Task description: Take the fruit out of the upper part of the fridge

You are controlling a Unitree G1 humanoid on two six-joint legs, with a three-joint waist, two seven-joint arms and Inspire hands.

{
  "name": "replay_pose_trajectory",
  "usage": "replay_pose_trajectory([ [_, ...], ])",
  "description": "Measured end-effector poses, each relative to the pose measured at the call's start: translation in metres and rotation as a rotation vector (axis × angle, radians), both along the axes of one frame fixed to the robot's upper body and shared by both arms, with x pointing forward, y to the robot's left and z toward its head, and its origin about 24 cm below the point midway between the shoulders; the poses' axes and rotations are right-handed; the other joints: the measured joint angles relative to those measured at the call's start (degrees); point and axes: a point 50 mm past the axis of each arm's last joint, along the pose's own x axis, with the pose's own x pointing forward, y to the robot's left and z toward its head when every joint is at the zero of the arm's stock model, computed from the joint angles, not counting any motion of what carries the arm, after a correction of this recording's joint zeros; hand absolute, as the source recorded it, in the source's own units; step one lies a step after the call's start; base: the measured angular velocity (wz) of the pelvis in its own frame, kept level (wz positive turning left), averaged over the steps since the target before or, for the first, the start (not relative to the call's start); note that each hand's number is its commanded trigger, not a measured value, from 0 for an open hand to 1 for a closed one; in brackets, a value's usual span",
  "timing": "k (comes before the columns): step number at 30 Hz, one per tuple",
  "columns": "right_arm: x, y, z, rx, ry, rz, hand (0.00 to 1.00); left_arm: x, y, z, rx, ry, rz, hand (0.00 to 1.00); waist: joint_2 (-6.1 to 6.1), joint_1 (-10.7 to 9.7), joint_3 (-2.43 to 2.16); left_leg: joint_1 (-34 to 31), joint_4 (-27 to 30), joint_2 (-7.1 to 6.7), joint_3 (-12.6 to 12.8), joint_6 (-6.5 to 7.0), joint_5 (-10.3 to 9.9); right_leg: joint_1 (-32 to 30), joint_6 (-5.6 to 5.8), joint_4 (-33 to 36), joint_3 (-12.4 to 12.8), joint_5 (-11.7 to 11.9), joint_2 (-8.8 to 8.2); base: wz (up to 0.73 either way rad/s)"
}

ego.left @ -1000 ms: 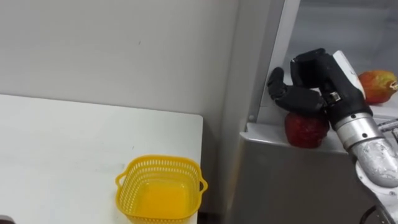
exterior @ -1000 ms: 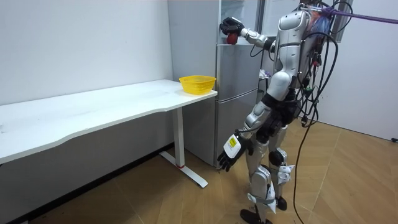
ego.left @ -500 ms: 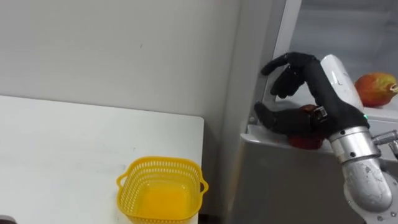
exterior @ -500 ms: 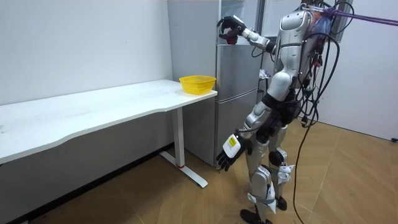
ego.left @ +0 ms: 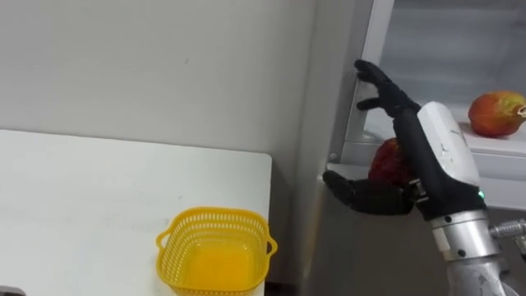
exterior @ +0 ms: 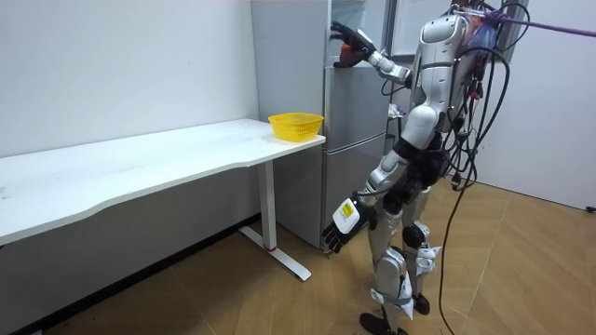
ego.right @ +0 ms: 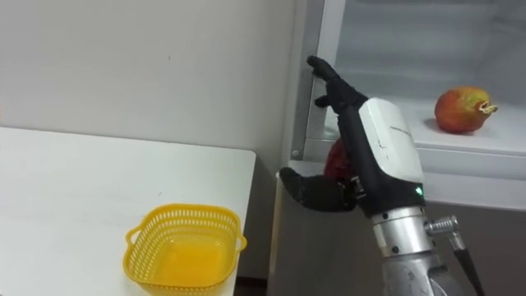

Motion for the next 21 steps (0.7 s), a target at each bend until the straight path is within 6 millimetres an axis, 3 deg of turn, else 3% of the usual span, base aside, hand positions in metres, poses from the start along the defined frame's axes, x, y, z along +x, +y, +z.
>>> replay_pose_trajectory([
  [7,-0.011,-0.006,-0.023,0.023,0.067,-0.015,0.00,-0.006,-0.002,-0.003,-0.013,0.019,0.024,0.00,0.96,-0.09,-0.12,1.03,-0.61,-0.03,0.32,-0.01,0.01,0.86,0.01,0.02,0.17,0.00,-0.03,-0.02],
  [11,-0.012,-0.006,-0.026,0.028,0.080,-0.020,0.00,-0.007,-0.003,-0.003,-0.010,0.019,0.027,0.00,1.55,-0.23,-0.28,1.31,-0.82,-0.04,0.80,-0.02,0.11,0.80,0.01,0.11,0.50,0.00,-0.06,-0.06],
  [21,-0.014,-0.007,-0.032,0.031,0.106,-0.023,0.00,-0.019,-0.002,-0.004,-0.002,0.043,0.038,0.00,1.19,-0.44,-0.39,1.43,-1.19,-0.12,1.23,0.01,0.13,0.60,0.06,-0.25,0.85,-0.03,-0.05,-0.02],
])
